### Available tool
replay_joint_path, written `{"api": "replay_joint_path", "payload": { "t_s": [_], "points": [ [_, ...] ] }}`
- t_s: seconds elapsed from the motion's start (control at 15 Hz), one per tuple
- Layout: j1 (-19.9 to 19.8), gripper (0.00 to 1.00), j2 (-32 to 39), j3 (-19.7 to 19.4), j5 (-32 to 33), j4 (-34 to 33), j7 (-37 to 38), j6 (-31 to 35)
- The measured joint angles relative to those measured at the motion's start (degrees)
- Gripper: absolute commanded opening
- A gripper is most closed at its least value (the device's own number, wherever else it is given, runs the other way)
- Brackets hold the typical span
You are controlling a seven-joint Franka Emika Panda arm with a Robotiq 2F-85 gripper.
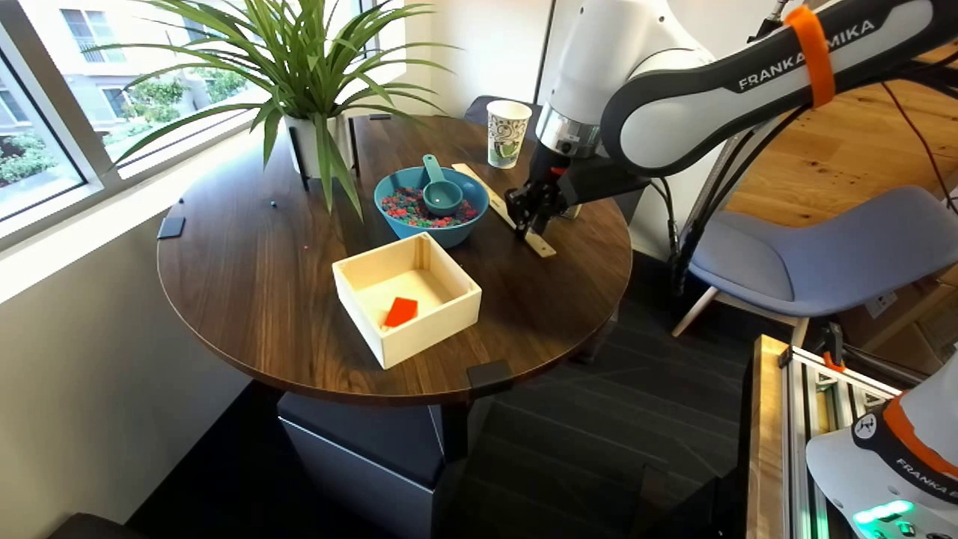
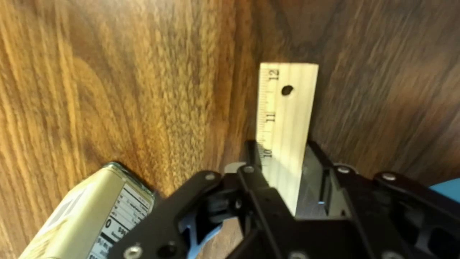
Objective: Put the wooden ruler in the wooden box
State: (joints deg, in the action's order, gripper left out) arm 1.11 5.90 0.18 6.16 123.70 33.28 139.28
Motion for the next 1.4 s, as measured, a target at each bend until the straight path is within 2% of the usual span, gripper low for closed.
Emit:
{"api": "replay_joint_path", "payload": {
  "t_s": [0.33, 0.6, 0.93, 1.13, 1.4],
  "points": [
    [0.2, 0.10, -1.3, -0.3, 2.3, 0.0, 0.4, 0.0],
    [-0.1, 0.10, -4.9, -1.1, 4.5, 0.2, 1.5, 0.0],
    [-0.7, 0.10, -11.0, -1.0, 3.6, 1.9, -0.2, 0.9],
    [-0.9, 0.10, -16.6, -1.1, -0.8, 3.9, -6.5, 3.3],
    [0.5, 0.10, -24.2, -1.0, -9.8, 6.0, -21.0, 4.2]
  ]
}}
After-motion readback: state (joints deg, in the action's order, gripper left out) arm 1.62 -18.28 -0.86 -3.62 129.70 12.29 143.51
